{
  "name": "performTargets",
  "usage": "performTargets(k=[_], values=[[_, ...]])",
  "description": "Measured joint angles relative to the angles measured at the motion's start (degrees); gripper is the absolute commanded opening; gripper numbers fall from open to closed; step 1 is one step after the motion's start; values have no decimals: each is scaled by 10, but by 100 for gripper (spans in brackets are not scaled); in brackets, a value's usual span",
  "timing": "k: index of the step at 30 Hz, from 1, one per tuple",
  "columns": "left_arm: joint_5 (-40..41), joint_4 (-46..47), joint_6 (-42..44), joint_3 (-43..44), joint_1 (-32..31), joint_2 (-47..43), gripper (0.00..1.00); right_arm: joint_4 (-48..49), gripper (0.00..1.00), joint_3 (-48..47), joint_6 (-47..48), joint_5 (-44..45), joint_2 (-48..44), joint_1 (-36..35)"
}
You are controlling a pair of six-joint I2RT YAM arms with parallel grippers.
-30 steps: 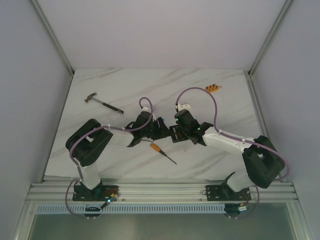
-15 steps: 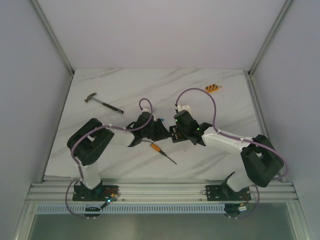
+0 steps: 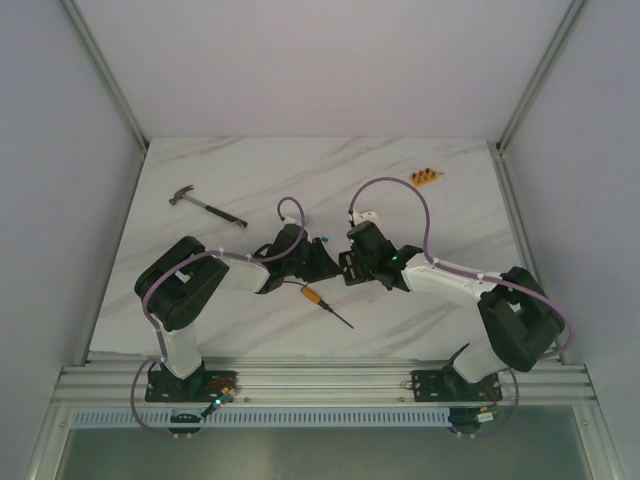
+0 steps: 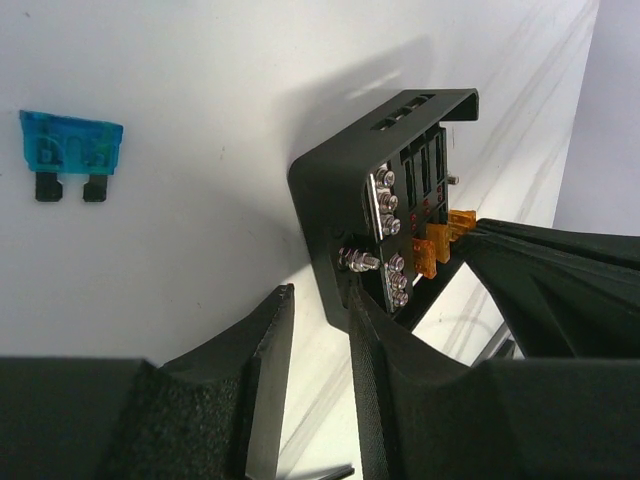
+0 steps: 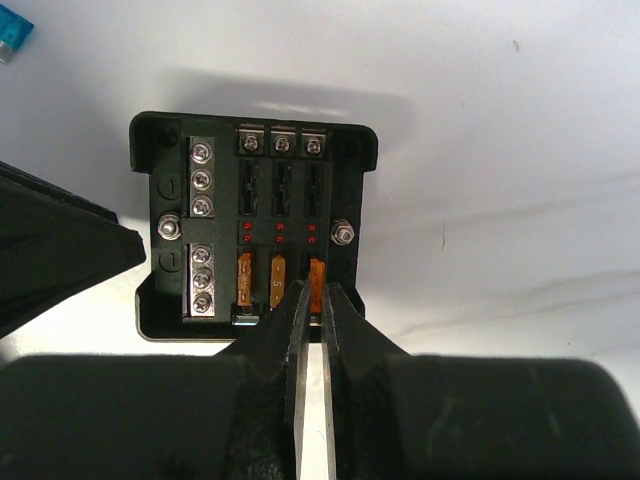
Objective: Snap on the fuse box
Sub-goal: Install the fuse at the fuse box base.
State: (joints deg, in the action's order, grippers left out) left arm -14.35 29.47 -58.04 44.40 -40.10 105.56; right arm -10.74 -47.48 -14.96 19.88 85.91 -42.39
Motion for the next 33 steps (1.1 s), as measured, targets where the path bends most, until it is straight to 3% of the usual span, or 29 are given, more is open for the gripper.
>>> performTargets(k=[10, 22, 33], values=[[0, 0, -2, 0, 0, 1, 37, 6, 7, 1, 7, -8, 7, 0], [1, 0, -2, 0, 0, 2, 37, 2, 35, 1, 5, -17, 7, 0], [2, 0, -2, 0, 0, 2, 37, -61, 35, -45, -21, -21, -12, 0]])
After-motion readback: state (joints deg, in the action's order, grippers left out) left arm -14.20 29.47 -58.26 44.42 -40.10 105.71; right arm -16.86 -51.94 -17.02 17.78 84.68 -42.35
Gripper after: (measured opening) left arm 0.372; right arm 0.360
